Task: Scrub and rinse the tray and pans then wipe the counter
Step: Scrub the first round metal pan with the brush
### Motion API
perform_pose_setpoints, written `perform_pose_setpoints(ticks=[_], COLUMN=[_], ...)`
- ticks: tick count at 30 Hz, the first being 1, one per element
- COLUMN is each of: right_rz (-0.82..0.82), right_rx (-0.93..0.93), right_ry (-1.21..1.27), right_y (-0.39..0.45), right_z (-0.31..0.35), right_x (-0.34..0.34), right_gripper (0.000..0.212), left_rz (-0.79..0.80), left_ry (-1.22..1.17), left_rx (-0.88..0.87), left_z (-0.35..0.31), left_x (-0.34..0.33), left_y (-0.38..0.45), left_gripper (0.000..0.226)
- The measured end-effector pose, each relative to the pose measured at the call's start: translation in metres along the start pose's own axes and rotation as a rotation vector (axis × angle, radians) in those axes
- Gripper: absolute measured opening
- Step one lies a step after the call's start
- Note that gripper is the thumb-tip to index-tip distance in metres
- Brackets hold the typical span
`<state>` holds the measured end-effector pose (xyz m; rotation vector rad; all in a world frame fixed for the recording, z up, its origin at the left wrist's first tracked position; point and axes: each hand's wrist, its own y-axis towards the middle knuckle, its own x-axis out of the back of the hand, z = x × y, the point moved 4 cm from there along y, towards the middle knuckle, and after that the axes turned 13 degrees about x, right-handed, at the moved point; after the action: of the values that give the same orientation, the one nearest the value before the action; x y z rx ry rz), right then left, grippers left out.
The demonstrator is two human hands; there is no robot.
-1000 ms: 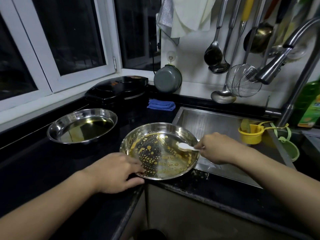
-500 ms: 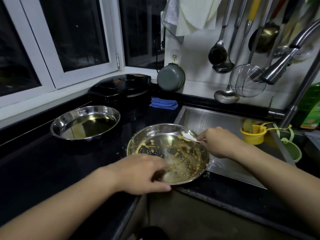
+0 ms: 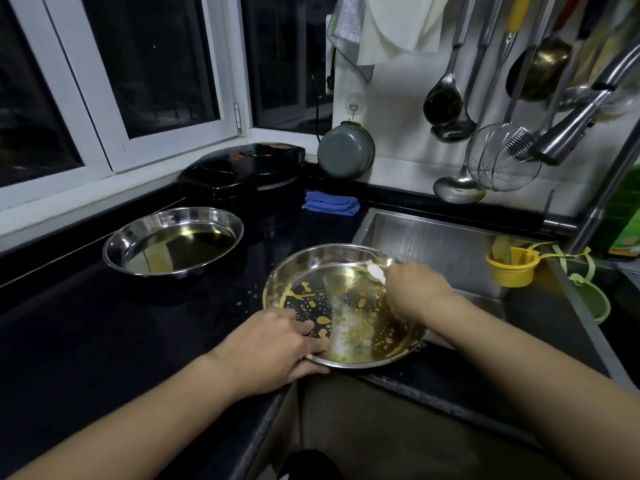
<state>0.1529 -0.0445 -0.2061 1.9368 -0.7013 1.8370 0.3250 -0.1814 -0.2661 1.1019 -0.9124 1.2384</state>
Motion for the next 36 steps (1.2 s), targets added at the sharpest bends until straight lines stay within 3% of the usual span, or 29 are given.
perform_pose_setpoints(ticks=[5,7,11,15,18,24,28,30,36], right_rz=[0.036,0.042,-0.009,0.065,0.122,-0.014,0.102,0.085,-0.068], right_rx=[0.181,0.150,-0.004,0.270,0.399,0.121,0.327,0.367,0.227], right_ry=[0.188,0.123,-0.001,0.232,0.255,0.034,0.196,0.172,-0.007], right_y=[0.011,0.013,0.015,0.018,0.024,0.042,0.040,0.041,0.052], right_z=[0.028,0.020,-0.007,0.045,0.059,0.019,0.064,0.071,0.034], right_x=[-0.012,-0.004,0.006,-0.017,-0.014,0.000,-0.010,-0.012,-0.014], right_gripper=[0.028,0.025,0.016,0.027,0.030,0.019,0.022,0.022,0.026], left_rz=[-0.095,-0.052,0.013,0.077,0.079,0.108,0.065,0.063,0.168], left_ry=[-0.032,-0.142,-0.226,-0.179,-0.173,-0.173,-0.196,-0.189,-0.237], left_rx=[0.047,0.091,-0.021,-0.052,-0.046,-0.065,-0.087,-0.085,-0.129], left_z=[-0.051,-0.050,-0.030,-0.033,-0.034,-0.035,-0.033,-0.033,-0.034], left_x=[0.005,0.010,0.010,0.001,0.002,-0.001,0.004,0.005,0.008], left_y=[0.012,0.012,0.007,0.018,0.022,0.020,0.020,0.022,0.022], left_gripper=[0.057,0.059,0.050,0.054,0.056,0.068,0.040,0.036,0.050])
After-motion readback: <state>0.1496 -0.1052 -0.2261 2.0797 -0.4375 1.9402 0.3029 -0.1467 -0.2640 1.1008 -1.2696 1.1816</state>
